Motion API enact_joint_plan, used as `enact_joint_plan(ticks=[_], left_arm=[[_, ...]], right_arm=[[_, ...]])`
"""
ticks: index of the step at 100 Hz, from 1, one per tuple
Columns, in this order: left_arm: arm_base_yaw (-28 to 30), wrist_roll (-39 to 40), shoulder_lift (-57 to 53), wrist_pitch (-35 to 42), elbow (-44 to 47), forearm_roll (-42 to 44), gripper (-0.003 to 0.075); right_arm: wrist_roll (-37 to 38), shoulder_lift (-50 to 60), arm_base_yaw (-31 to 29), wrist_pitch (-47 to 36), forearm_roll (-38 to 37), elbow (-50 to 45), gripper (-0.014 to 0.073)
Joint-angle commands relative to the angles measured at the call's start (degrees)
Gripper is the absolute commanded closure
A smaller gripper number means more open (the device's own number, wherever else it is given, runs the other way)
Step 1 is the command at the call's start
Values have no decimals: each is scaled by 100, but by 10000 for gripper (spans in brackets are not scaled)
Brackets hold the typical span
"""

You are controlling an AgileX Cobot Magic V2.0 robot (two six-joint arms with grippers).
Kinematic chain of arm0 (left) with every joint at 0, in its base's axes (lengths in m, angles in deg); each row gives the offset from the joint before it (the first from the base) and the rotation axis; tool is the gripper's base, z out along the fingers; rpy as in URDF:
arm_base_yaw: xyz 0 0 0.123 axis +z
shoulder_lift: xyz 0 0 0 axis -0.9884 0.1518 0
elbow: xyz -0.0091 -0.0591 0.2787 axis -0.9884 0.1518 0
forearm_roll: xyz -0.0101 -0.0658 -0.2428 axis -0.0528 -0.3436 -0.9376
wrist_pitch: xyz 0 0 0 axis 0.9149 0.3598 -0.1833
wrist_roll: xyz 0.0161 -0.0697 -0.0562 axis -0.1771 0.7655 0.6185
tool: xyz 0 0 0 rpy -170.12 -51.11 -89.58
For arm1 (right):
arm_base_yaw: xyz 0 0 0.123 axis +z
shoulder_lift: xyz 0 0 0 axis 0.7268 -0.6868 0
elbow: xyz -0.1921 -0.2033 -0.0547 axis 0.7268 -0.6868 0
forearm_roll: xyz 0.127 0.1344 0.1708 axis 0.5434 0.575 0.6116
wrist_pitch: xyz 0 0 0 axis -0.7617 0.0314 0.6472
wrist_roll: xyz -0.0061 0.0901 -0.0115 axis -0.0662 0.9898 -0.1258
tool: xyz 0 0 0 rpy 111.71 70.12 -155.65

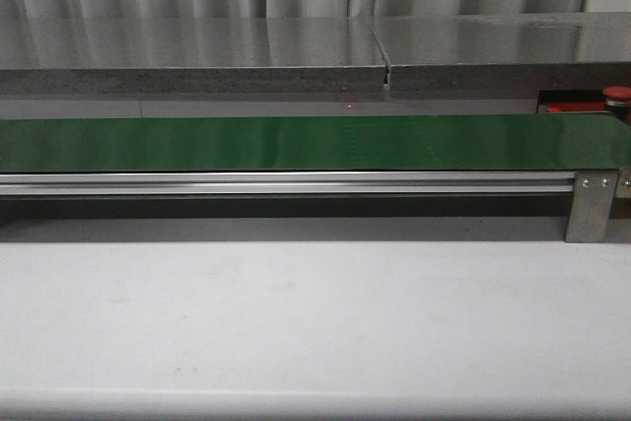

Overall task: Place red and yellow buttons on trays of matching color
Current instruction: 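Carry the red button into the red tray and release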

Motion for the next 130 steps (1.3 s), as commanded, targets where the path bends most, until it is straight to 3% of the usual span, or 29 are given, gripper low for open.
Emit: enact_joint_plan(ticks=[1,83,95,112,130], left_arm=[[-34,-3,6,407,-162,-118,739],[-34,-3,6,407,-162,-118,739],[-34,-3,6,407,-162,-118,739],[-34,-3,6,407,-162,-118,739],[-34,-3,6,407,-162,-118,739]], right_arm=[[3,139,-34,-358,136,311,467],[3,-849,-45,-421,131,351,464],[3,-818,-45,-449,136,351,366],[3,-732,-55,-443,136,353,106],[3,-501,-115,-334,136,358,81]])
